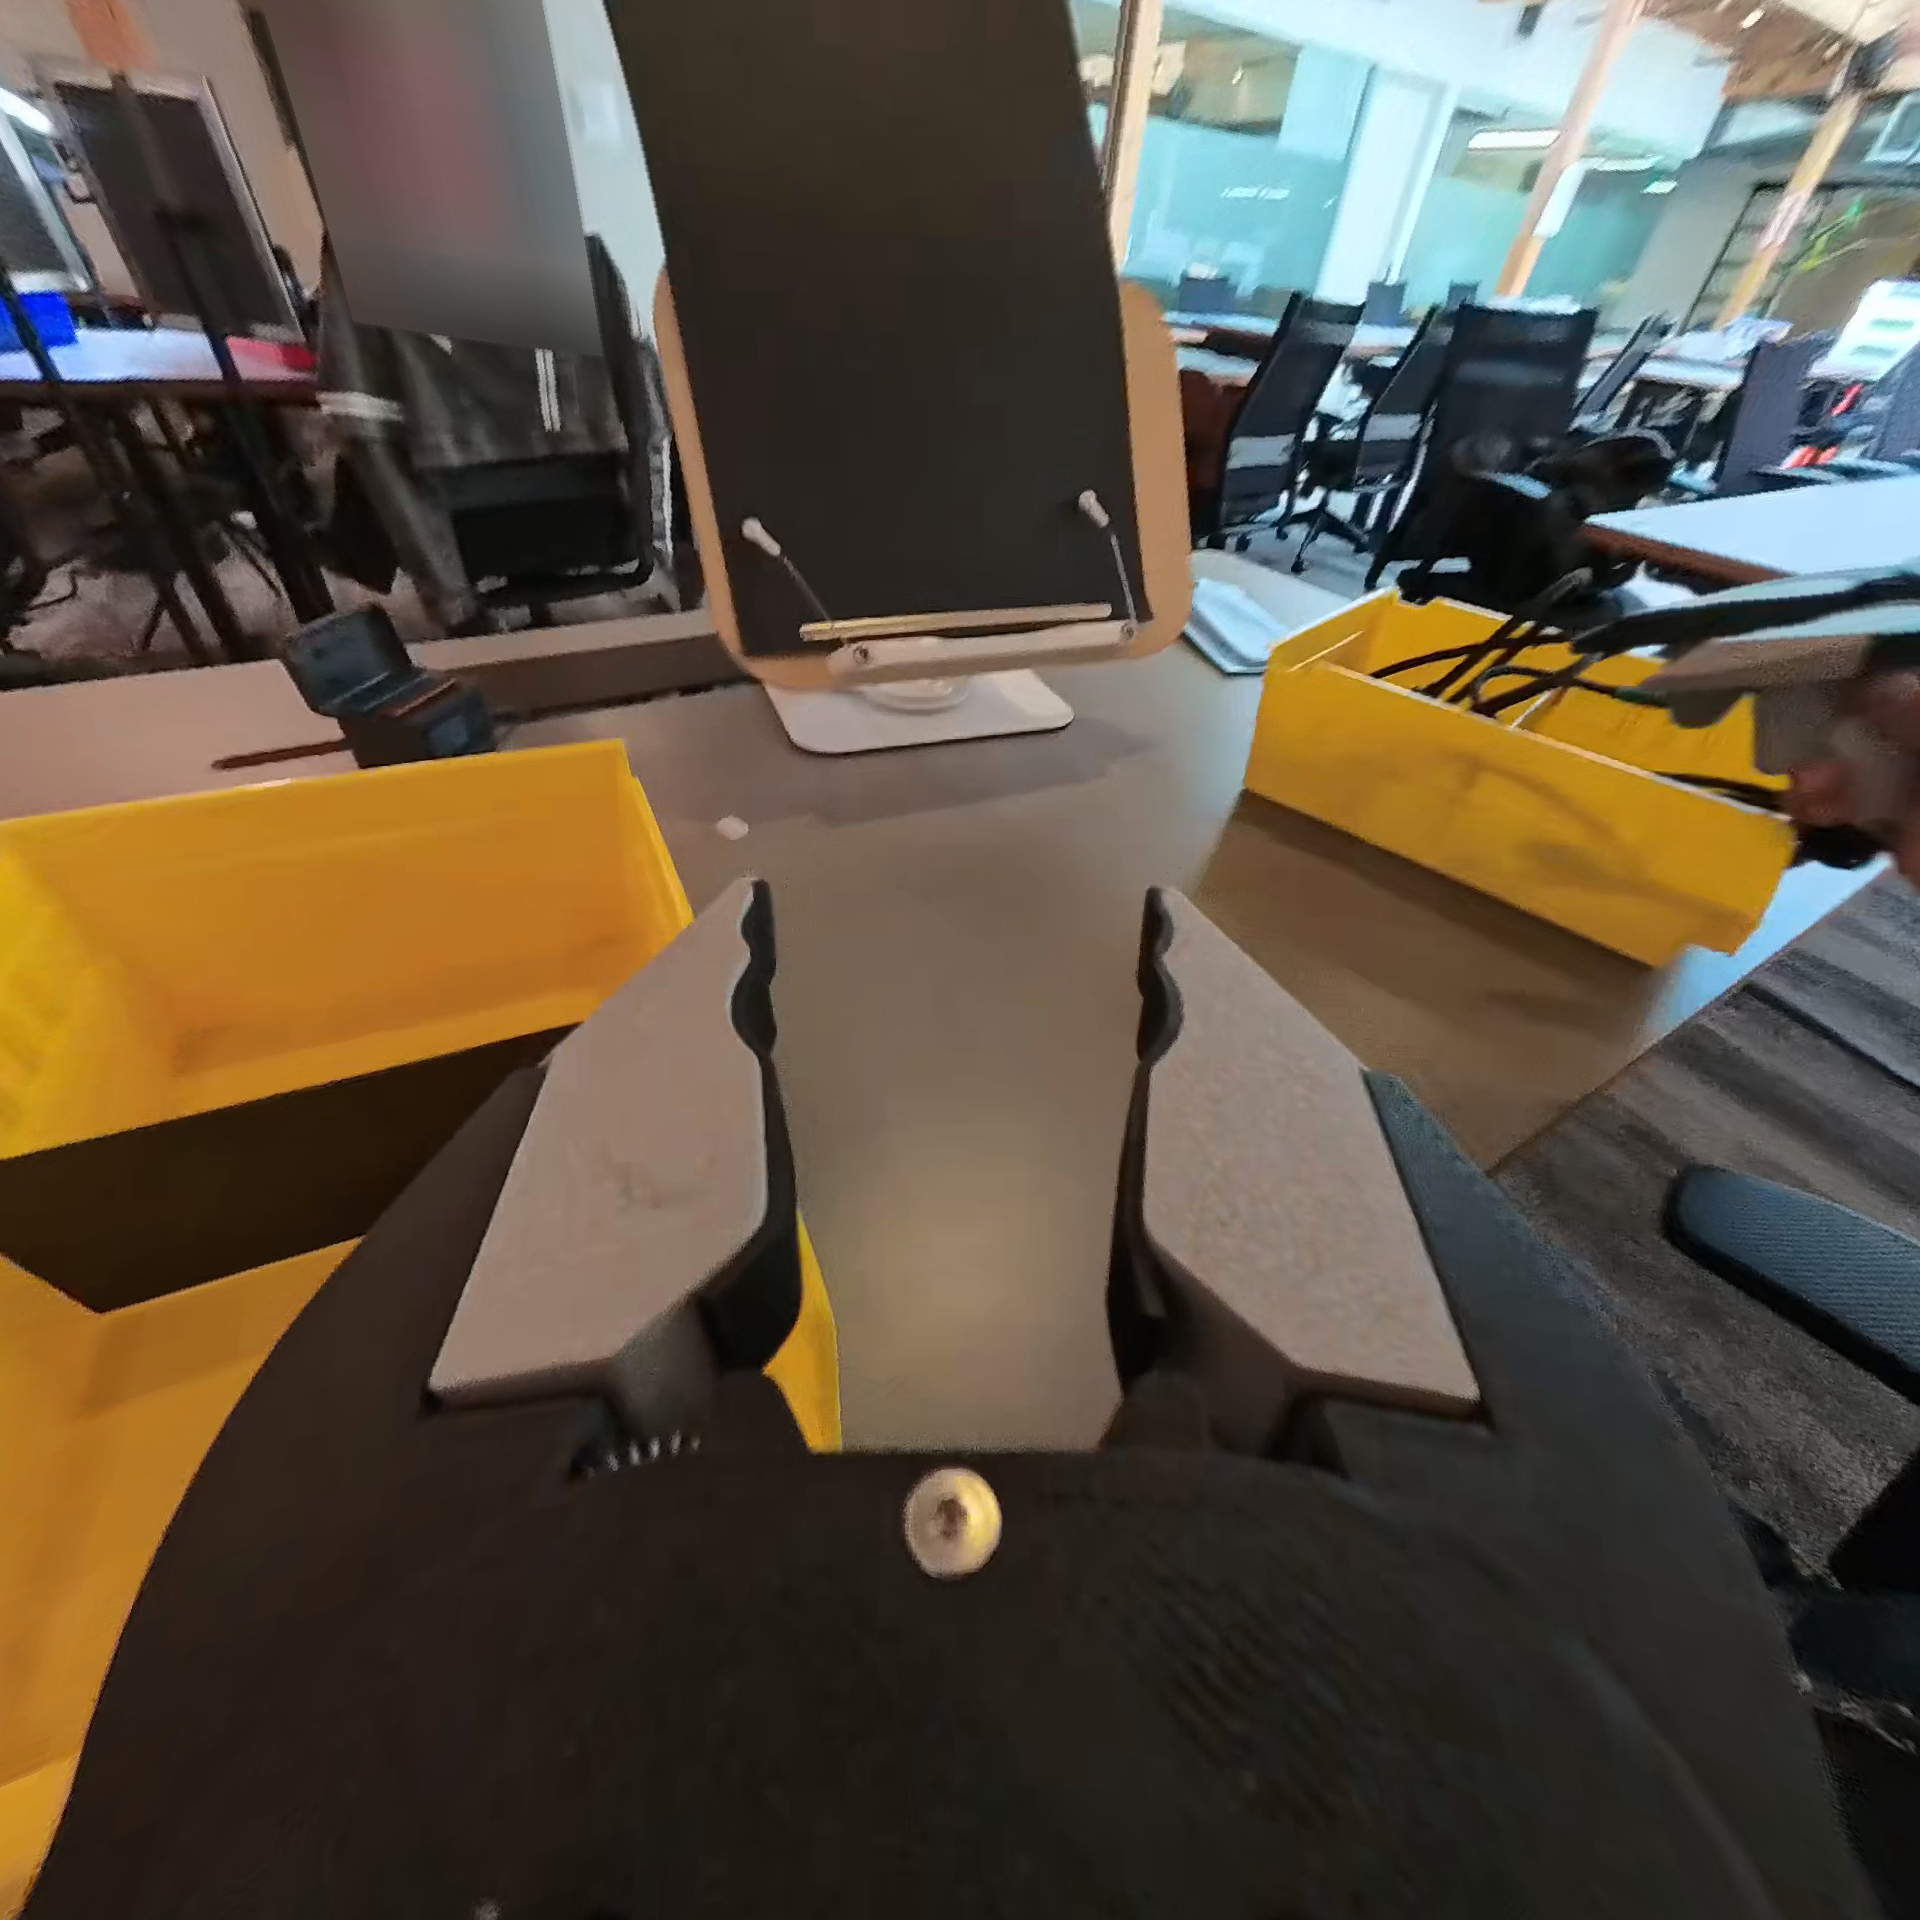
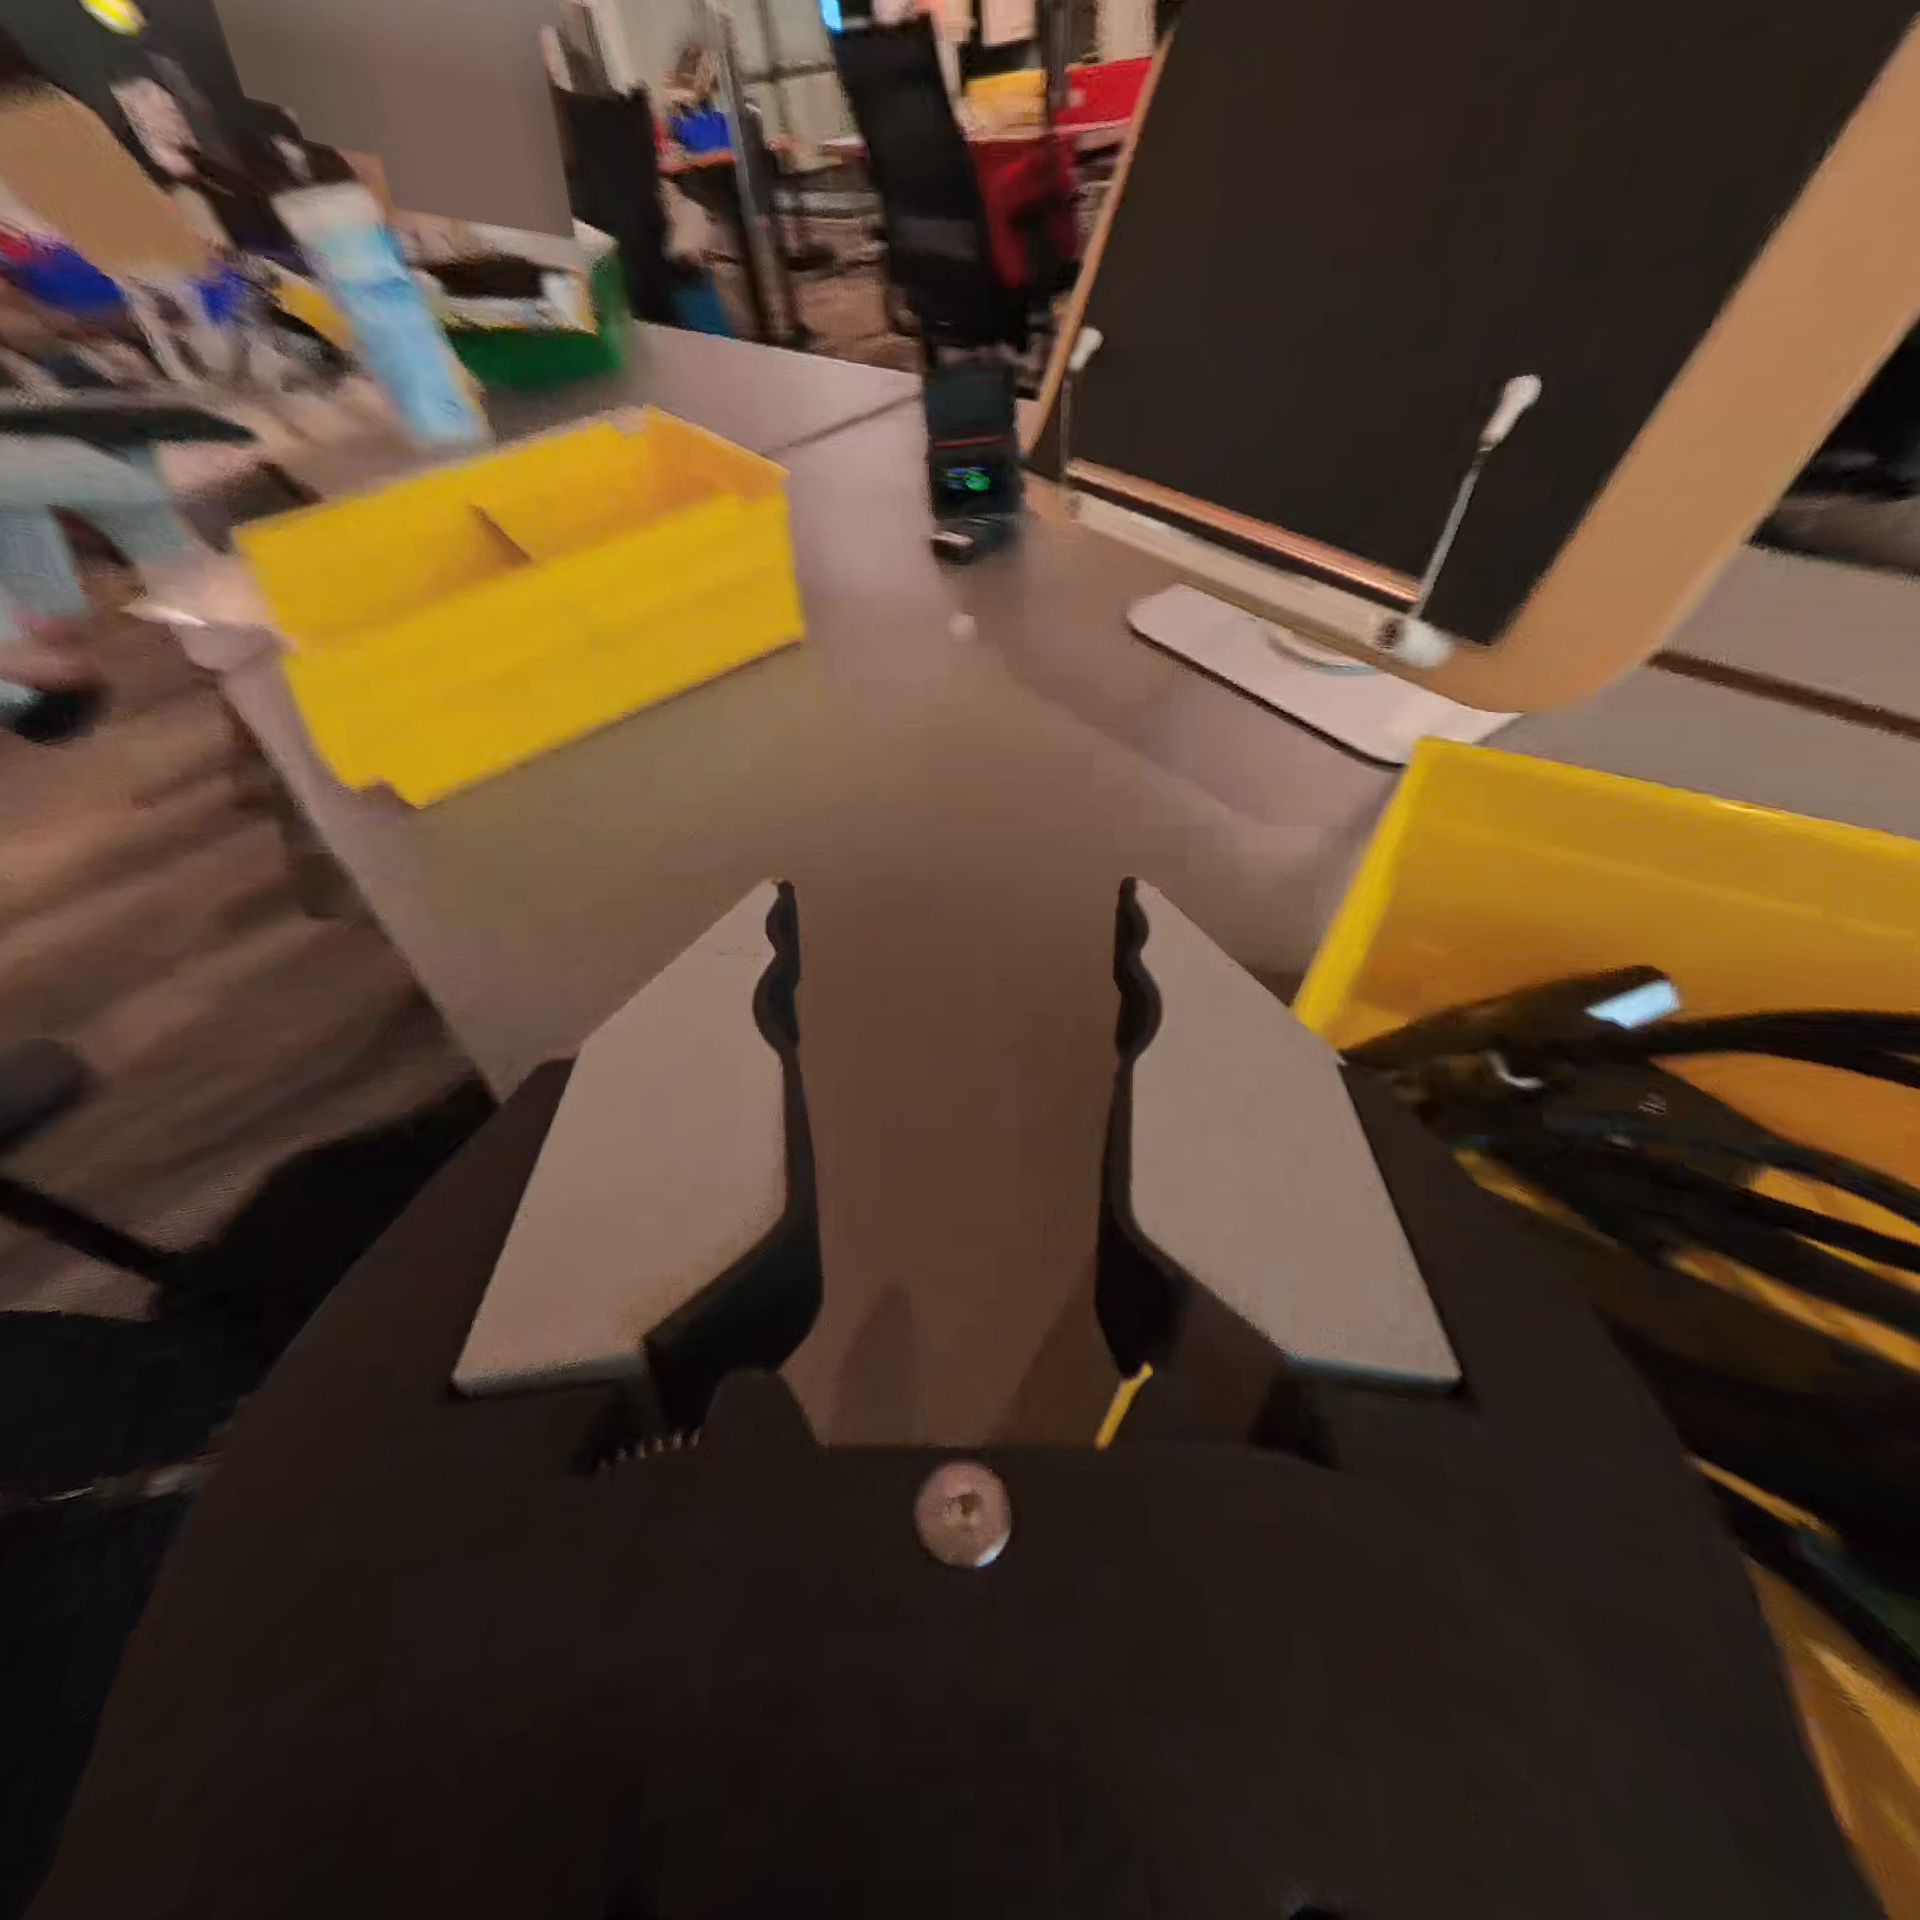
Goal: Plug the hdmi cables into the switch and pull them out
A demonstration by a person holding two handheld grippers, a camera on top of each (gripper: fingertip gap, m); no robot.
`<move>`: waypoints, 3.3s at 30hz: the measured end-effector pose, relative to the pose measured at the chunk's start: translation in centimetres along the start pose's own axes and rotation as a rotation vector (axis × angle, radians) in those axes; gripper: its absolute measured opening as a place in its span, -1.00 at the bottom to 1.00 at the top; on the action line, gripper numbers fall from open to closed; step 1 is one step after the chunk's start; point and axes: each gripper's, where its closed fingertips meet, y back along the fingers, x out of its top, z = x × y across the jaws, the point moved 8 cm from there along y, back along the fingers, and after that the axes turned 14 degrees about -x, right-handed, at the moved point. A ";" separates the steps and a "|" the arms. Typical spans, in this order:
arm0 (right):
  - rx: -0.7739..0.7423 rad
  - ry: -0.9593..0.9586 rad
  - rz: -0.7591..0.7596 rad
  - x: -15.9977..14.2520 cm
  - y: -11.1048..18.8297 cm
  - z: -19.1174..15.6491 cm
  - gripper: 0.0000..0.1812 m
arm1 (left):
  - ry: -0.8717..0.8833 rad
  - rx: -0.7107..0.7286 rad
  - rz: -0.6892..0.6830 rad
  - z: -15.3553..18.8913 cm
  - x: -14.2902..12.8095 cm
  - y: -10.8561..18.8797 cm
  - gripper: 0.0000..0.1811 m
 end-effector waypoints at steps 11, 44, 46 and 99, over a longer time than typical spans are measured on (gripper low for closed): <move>-0.200 0.113 0.170 0.7 4.7 0.0 -0.33 | -0.011 0.107 -0.076 -2.6 -1.9 -2.8 -0.11; -0.257 0.099 -0.130 -5.9 2.8 3.4 -0.06 | -0.028 0.212 -0.251 -3.4 -5.8 -3.0 -0.05; -0.285 0.106 -0.192 -7.0 2.3 3.1 -0.20 | -0.026 0.253 -0.253 -3.8 -6.4 -2.2 -0.08; 0.222 0.242 0.079 2.9 -3.0 -23.2 -0.74 | -0.508 0.037 0.060 7.8 8.3 3.1 -0.99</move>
